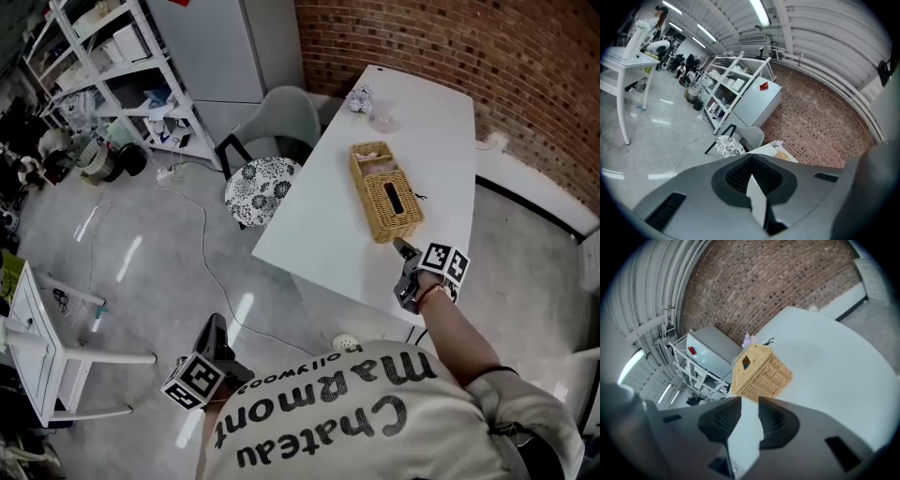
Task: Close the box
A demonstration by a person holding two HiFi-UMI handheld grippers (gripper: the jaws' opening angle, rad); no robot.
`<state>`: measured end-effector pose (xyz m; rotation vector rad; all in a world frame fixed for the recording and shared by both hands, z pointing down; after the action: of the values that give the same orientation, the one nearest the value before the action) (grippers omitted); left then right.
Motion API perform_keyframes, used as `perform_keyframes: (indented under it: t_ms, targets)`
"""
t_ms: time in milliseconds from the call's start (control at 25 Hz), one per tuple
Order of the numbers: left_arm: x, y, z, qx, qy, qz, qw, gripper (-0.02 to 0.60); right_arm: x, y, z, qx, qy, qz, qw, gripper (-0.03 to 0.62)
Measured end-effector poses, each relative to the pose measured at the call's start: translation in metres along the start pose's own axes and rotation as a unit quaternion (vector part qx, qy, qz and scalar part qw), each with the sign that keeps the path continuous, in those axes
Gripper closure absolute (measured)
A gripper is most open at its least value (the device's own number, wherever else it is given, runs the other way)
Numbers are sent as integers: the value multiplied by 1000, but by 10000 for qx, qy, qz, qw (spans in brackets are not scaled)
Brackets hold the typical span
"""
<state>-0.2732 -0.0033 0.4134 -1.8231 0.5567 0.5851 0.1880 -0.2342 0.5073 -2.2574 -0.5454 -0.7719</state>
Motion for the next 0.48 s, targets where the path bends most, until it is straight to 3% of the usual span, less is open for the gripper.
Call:
perform_keyframes:
  t_ms: [200, 480]
  targets:
    - [-11, -11, 18, -180, -60, 205, 9996, 580, -13, -59, 13, -395, 216, 3, 9990, 494]
    - [-21, -20, 41, -282, -195, 193, 9992, 580, -57, -130, 33, -760, 926, 115, 9927, 560]
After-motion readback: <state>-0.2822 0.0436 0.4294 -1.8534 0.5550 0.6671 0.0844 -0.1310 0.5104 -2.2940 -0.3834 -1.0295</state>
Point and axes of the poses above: the fingertips, and each gripper's own axes: z backward along the fingers, x to its right, y out of its top, the point moved 8 cm from there along z, backward along the fingers, and after that the axes turned 8 degrees about -y, right-handed, at the moved point
